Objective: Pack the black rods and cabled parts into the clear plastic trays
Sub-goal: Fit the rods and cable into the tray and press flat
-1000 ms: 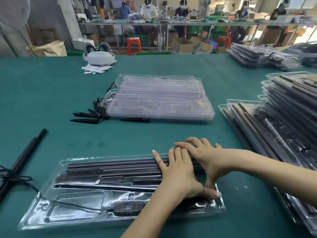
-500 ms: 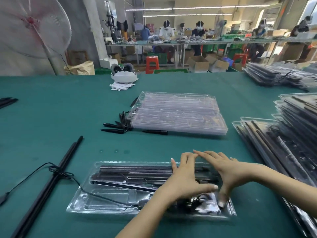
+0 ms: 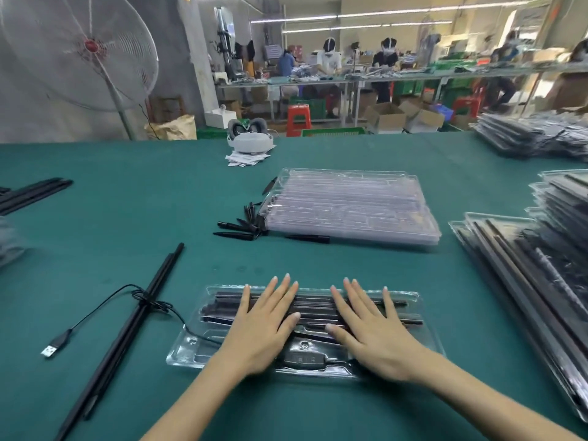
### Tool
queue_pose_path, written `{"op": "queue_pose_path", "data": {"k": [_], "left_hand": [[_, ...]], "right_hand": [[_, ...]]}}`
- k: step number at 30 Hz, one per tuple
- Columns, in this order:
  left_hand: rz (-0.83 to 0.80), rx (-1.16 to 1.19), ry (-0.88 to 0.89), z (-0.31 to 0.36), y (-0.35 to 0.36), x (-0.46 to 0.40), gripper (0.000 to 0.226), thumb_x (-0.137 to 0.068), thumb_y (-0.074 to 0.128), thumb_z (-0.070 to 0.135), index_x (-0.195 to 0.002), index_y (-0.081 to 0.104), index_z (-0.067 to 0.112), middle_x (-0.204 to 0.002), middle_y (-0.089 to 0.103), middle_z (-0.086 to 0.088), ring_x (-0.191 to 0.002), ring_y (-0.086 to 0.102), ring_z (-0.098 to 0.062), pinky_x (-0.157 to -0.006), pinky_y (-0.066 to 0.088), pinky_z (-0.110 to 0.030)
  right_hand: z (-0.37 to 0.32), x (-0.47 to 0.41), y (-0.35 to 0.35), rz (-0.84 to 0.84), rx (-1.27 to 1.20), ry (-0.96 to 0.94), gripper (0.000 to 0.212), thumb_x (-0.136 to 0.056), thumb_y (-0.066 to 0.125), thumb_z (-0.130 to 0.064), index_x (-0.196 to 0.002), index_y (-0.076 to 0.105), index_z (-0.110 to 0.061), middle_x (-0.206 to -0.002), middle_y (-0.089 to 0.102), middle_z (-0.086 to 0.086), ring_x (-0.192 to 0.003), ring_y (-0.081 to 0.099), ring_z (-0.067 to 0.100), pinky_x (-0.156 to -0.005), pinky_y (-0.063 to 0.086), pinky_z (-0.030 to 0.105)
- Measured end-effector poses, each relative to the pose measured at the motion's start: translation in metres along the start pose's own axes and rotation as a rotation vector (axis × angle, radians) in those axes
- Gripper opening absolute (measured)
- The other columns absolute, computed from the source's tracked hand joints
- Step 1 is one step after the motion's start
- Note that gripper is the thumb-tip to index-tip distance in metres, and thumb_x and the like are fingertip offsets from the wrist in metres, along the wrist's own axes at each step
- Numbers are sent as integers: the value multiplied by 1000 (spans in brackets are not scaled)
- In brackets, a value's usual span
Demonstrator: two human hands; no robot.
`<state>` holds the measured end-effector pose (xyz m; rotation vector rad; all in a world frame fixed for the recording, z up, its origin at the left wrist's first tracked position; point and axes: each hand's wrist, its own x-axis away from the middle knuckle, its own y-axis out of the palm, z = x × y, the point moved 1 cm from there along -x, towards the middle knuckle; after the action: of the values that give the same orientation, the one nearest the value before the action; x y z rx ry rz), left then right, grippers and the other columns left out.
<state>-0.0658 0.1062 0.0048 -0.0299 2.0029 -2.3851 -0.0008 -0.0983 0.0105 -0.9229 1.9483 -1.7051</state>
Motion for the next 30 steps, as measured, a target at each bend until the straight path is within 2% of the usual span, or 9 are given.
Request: {"op": "queue_pose_path", "data": {"k": [4, 8, 10, 12, 13, 16, 20, 25, 30], "left_hand": [[36, -5, -4, -4, 9, 1, 53, -99, 7, 51, -141, -22, 39, -147, -30, 26, -134, -33, 4, -114, -22, -38], [38, 23, 16, -4, 13, 0, 54, -99, 11, 51, -145, -16, 39, -147, -26, 27, -136, -29, 6, -115, -20, -37], [93, 335, 22, -3, 5, 1, 50, -102, 27, 43, -148, 9, 39, -152, -5, 27, -142, -10, 7, -118, -11, -30], [261, 874, -43, -5, -12, 6, 39, -101, 42, 23, -137, 42, 37, -149, 28, 24, -140, 16, 8, -117, 10, -20], [350, 993, -65, -11, -18, 12, 38, -100, 44, 15, -131, 50, 35, -144, 39, 24, -138, 23, 9, -114, 17, -18], [459, 654, -33, -34, -30, 24, 42, -99, 45, 12, -131, 46, 40, -143, 37, 26, -139, 16, 10, -116, 10, -19], [263, 262, -51, -65, -22, 28, 49, -103, 32, 30, -148, 15, 35, -151, 8, 27, -143, -7, 6, -114, -14, -19], [233, 225, -80, -71, -8, 31, 55, -94, 12, 51, -147, 6, 40, -152, 3, 28, -139, -15, 12, -113, -16, -17], [219, 215, -79, -73, -5, 32, 59, -94, 15, 53, -150, 11, 35, -155, 9, 23, -140, -9, 11, -116, -12, -20]], "right_hand": [[2, -2, 11, 44, 71, -2, 68, -89, -3, -65, -141, -29, -31, -154, -30, -6, -134, -38, 4, -113, -20, 50], [2, 0, 13, 63, 70, -9, 77, -80, -11, -70, -147, -20, -33, -153, -30, -6, -136, -35, 4, -113, -20, 50], [1, 0, 13, 94, 56, 6, 72, -86, -4, -68, -149, -17, -35, -154, -28, -8, -138, -32, 3, -114, -19, 49], [3, -1, 11, 122, 20, 6, 66, -91, 4, -64, -149, -13, -38, -153, -25, -12, -139, -28, 1, -114, -19, 45], [4, 0, 10, 136, -21, -9, 63, -92, 7, -63, -149, -10, -40, -153, -22, -15, -139, -24, -2, -115, -19, 41], [4, 6, 3, 267, -365, -75, 54, -91, 21, -57, -143, 11, -47, -153, 5, -23, -141, -1, -10, -117, -7, 22], [4, 13, -6, 420, -713, -80, 38, -97, 45, -30, -132, 38, -43, -142, 38, -24, -128, 24, -22, -105, 16, 2], [6, 18, -11, 514, -861, -69, 30, -97, 50, -16, -123, 58, -28, -127, 57, -19, -118, 46, -14, -95, 30, 2], [10, 18, -13, 470, -991, -50, 27, -97, 50, -11, -115, 63, -27, -117, 65, -15, -109, 57, -5, -89, 39, 6]]}}
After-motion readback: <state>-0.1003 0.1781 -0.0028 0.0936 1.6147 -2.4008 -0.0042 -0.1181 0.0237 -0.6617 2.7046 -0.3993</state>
